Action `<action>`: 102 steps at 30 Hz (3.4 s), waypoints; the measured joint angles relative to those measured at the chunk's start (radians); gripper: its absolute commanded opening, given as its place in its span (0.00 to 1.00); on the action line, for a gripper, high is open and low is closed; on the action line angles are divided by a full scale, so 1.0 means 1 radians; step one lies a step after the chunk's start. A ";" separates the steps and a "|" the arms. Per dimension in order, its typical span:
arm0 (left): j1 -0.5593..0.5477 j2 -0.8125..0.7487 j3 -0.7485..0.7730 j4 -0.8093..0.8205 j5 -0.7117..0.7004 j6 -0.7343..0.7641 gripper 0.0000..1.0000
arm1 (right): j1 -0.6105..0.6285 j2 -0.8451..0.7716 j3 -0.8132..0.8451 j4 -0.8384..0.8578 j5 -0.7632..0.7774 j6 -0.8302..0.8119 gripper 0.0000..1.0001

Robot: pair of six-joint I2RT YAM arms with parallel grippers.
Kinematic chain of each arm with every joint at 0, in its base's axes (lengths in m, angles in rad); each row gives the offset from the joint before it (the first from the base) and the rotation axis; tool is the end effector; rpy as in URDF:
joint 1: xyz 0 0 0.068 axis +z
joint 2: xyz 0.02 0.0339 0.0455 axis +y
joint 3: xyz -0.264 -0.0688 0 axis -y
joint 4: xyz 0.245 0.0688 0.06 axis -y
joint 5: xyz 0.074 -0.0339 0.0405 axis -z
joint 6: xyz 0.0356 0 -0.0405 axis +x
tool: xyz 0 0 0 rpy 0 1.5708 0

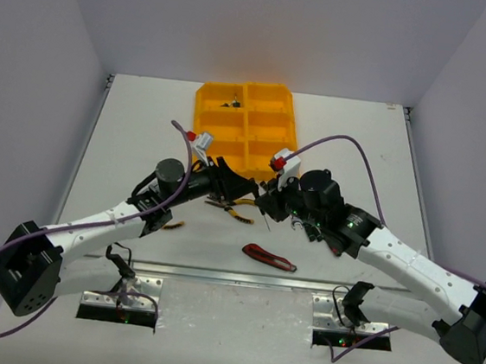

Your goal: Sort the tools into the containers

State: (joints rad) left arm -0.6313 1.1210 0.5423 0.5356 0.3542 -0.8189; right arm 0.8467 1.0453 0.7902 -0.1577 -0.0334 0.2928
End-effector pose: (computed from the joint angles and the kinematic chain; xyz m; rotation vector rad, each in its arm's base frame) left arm 0.1949 -0.1578 0.2628 0.1369 1.7983 -1.3673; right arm 0.1582 0.1807 0.2942 -0.5867 1.9814 0.7577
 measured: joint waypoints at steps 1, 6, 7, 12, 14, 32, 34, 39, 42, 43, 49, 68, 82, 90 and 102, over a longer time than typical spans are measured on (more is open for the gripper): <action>-0.005 0.012 0.002 0.007 -0.001 -0.002 0.40 | 0.000 -0.004 0.000 0.002 -0.011 -0.001 0.00; -0.030 0.058 0.017 0.040 -0.003 -0.018 0.00 | 0.000 -0.013 -0.005 0.007 -0.049 -0.001 0.00; -0.036 0.063 0.023 0.044 -0.003 -0.016 0.00 | -0.001 -0.013 -0.007 0.007 -0.050 0.000 0.13; -0.043 0.068 0.064 -0.006 -0.055 -0.006 0.00 | -0.001 -0.018 -0.008 0.017 -0.038 0.017 0.99; -0.044 0.072 0.124 -0.098 -0.142 0.010 0.00 | 0.002 -0.021 -0.007 0.005 0.012 0.034 0.99; 0.312 0.629 0.790 -0.413 -0.777 0.133 0.00 | -0.006 -0.200 -0.001 -0.428 0.497 0.228 0.99; 0.323 0.704 0.828 -0.417 -0.777 0.138 0.00 | -0.012 -0.191 -0.010 -0.444 0.498 0.232 0.99; 0.334 0.835 0.884 -0.417 -0.747 0.131 0.10 | -0.054 -0.114 -0.026 -0.462 0.472 0.231 0.99; 0.338 0.871 0.886 -0.417 -0.719 0.125 0.54 | -0.076 -0.057 -0.033 -0.465 0.445 0.223 0.99; 0.339 0.881 0.890 -0.416 -0.709 0.123 0.63 | -0.081 -0.040 -0.035 -0.465 0.435 0.219 0.99; 0.339 0.891 0.889 -0.419 -0.654 0.081 0.93 | -0.135 0.095 -0.032 -0.430 0.364 0.167 0.72; 0.339 -0.153 0.364 -0.511 -0.585 0.158 1.00 | -0.203 0.740 0.273 -0.210 0.254 -0.101 0.38; 0.339 -0.234 0.155 -0.654 -0.458 0.184 1.00 | -0.203 0.858 0.320 -0.114 0.197 -0.149 0.02; 0.335 -0.207 0.132 -0.550 -0.278 0.167 1.00 | -0.177 0.693 0.200 -0.115 0.158 -0.096 0.00; 0.094 0.052 0.028 -0.117 -0.028 -0.020 0.70 | -0.059 0.141 0.046 -0.010 -0.051 -0.038 0.00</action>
State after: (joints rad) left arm -0.5370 1.1732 0.5701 0.4189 0.3261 -0.8389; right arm 0.7876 1.1863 0.8357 -0.1680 -0.0843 0.2543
